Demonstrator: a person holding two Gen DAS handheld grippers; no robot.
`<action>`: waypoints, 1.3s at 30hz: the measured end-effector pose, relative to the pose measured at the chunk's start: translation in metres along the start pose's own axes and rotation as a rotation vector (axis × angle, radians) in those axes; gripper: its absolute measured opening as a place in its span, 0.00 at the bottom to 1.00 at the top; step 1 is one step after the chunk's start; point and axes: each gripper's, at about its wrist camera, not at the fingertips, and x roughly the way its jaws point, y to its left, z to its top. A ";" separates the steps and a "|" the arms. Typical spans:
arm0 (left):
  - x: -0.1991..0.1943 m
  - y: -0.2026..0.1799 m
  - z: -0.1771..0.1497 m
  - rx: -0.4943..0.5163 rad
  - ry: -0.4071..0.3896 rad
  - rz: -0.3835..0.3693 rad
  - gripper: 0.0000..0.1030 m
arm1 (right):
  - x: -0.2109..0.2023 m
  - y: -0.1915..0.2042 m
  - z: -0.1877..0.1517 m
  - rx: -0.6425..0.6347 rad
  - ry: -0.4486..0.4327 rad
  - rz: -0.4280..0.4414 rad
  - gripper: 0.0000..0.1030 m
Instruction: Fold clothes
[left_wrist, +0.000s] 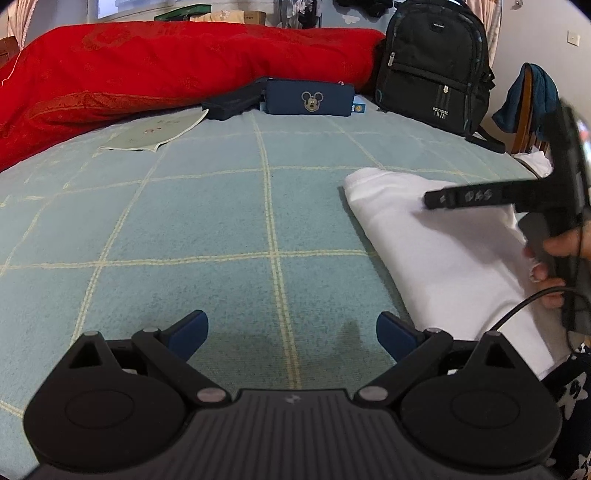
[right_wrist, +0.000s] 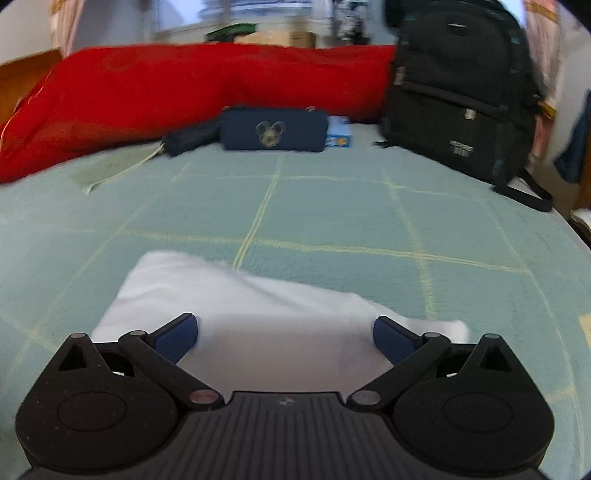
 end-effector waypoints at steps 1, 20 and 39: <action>0.000 -0.001 0.000 0.002 0.000 -0.004 0.95 | -0.007 -0.001 0.001 0.008 -0.012 0.019 1.00; -0.022 -0.018 -0.001 0.045 -0.027 -0.022 0.95 | -0.077 0.020 -0.055 -0.078 -0.021 0.047 1.00; -0.051 -0.054 -0.015 0.120 -0.058 -0.048 0.95 | -0.141 0.014 -0.129 -0.002 0.082 0.113 1.00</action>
